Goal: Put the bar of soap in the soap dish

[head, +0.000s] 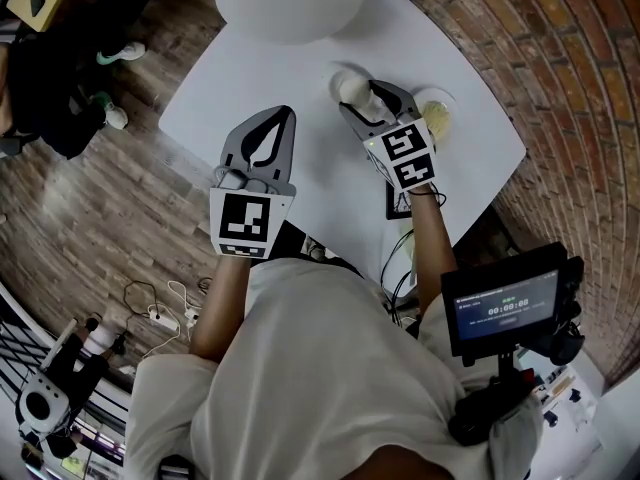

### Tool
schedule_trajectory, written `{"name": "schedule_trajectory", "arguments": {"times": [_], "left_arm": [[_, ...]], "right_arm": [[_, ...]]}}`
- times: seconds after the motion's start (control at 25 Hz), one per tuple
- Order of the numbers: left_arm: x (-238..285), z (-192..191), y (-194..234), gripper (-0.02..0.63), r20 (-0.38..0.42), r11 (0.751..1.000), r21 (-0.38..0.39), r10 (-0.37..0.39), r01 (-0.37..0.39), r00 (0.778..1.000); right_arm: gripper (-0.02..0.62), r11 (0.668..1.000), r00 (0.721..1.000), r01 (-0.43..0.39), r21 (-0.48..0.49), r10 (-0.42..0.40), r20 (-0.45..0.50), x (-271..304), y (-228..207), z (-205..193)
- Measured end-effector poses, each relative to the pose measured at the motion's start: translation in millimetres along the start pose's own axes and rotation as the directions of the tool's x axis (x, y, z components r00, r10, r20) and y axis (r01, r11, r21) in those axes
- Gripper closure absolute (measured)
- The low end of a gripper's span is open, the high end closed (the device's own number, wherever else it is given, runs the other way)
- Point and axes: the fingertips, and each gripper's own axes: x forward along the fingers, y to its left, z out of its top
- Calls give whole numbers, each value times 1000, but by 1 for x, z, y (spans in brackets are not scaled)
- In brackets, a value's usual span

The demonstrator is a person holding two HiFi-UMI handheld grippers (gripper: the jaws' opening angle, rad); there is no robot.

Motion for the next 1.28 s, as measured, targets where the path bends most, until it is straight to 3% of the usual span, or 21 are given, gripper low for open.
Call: {"name": "schedule_trajectory", "arguments": {"times": [0.92, 1.28], "left_arm": [[8, -11, 2, 600, -23, 1000, -4, -1, 0, 1000], [5, -8, 5, 600, -24, 1000, 5, 8, -8, 1000]], "right_arm": [[339, 988, 979, -119, -99, 100, -180, 30, -1, -26], [339, 965, 959, -176, -194, 124, -256, 34, 0, -29]]}}
